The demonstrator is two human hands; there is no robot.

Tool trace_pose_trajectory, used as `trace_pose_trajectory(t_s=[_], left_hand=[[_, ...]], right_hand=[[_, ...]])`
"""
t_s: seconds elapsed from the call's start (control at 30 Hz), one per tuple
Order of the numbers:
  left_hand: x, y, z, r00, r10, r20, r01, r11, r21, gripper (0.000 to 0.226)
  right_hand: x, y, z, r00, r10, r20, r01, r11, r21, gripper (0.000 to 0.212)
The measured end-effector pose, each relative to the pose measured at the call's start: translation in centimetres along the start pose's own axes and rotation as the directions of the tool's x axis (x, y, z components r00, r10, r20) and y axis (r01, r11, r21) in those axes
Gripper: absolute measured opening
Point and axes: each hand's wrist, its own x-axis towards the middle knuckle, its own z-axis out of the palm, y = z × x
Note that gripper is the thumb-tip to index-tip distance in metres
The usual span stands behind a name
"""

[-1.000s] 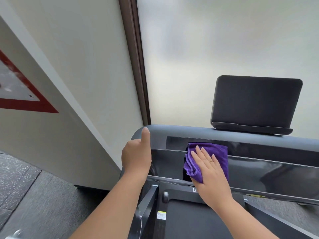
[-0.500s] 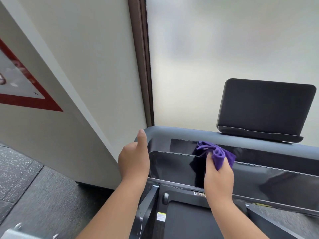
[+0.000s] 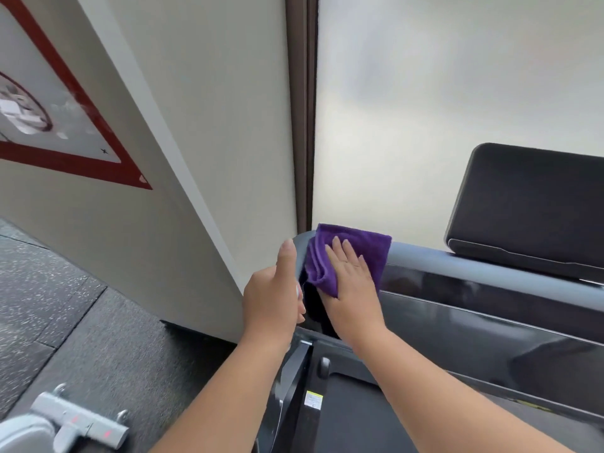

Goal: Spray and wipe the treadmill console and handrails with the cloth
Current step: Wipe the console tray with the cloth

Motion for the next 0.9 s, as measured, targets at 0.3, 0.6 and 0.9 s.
trace_pose_trajectory(t_s=[0.3, 0.6, 0.9], left_hand=[[-0.5, -0.1, 2.0, 0.999, -0.027, 0.046, 0.027, 1.0, -0.012, 0.078], [-0.7, -0.9, 0.8, 0.996, -0.083, 0.025, 0.084, 0.993, -0.087, 0.074], [-1.2, -0.7, -1.7, 0.999, -0.046, 0.024, 0.048, 0.992, -0.116, 0.072]], right_hand=[[-11.2, 3.4, -0.7, 0.995, -0.093, -0.04, 0.082, 0.97, -0.231, 0.074], [-3.0, 3.0, -3.2, 0.646, 0.64, -0.416, -0.483, 0.765, 0.427, 0.052], [4.4, -3.6, -0.3, 0.912, 0.321, -0.255, -0.259, 0.933, 0.25, 0.066]])
